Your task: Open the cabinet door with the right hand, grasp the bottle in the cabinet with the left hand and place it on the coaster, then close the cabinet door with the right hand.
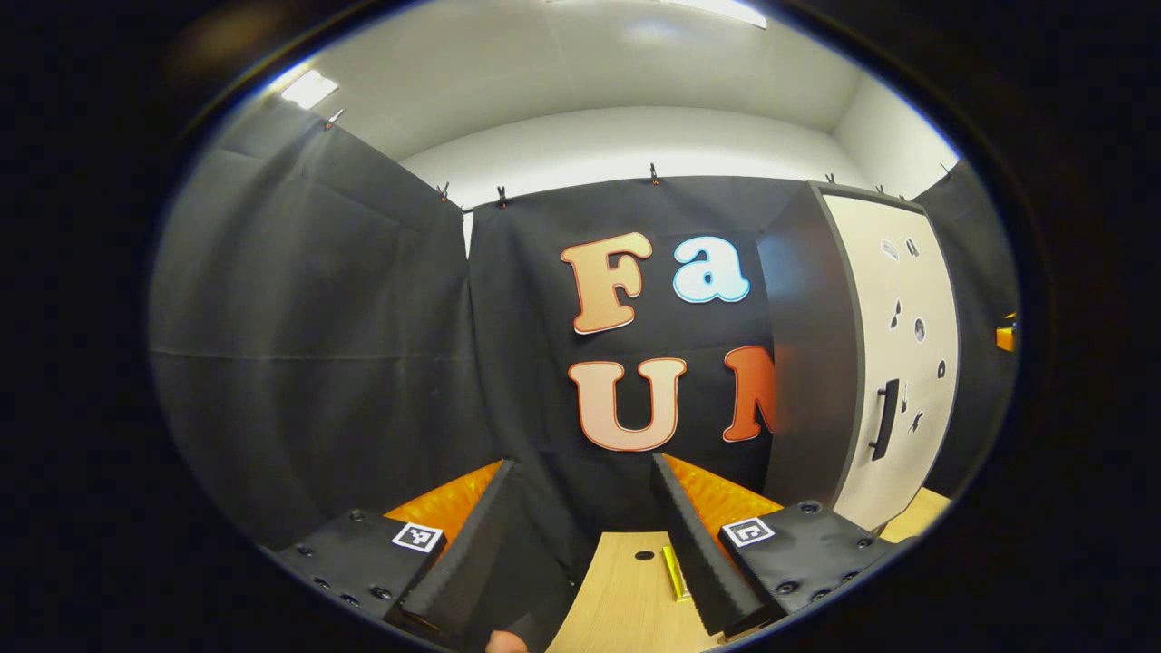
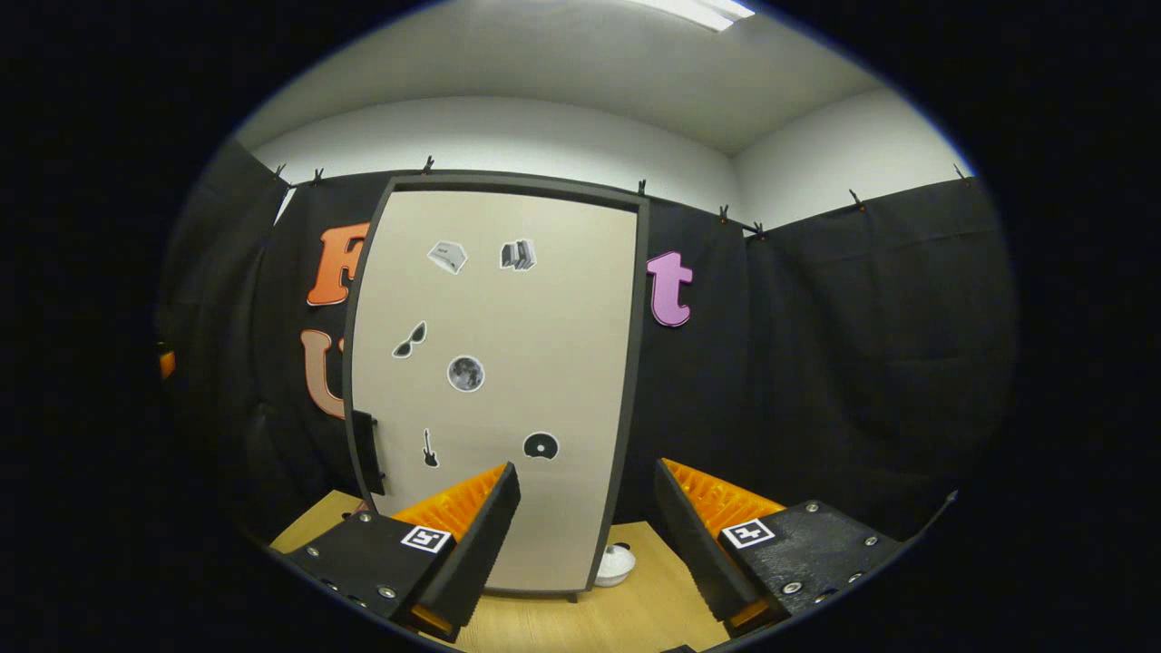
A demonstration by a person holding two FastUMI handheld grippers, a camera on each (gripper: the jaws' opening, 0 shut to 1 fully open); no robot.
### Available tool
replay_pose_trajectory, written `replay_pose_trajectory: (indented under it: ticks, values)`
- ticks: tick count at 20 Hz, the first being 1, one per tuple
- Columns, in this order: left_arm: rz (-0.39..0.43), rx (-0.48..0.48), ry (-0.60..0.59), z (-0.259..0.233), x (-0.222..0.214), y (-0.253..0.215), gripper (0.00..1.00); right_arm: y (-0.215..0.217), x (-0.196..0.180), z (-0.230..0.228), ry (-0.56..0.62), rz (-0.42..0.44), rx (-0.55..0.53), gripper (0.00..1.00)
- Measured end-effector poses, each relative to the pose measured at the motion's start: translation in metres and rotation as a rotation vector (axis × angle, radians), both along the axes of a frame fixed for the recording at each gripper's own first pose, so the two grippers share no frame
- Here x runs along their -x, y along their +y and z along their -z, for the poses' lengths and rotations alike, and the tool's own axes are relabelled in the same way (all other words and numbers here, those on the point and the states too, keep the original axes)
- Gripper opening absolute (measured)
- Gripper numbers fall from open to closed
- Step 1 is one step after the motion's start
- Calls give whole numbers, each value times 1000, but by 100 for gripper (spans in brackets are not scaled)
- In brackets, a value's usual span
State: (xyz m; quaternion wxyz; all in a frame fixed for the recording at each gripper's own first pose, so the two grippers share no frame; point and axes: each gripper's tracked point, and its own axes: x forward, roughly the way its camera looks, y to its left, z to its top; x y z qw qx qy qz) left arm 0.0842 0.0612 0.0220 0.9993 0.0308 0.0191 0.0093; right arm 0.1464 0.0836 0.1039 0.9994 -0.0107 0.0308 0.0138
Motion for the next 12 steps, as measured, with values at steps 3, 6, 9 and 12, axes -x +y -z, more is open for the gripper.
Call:
replay_pose_trajectory:
  ticks: [3, 6, 9, 12]
  values:
    - [-33, -26, -25, -17, 6, 15, 96, -16, 22, -18, -32, 30, 30, 93]
    - [-56, -51, -52, -27, 15, 23, 97, -16, 45, -28, -36, 18, -1, 93]
    - [-43, -48, -56, -31, 20, 19, 96, -12, 58, -29, -36, 6, -21, 93]
    - [-29, -43, -65, -37, 24, 20, 96, -7, 68, -25, -27, 5, -25, 93]
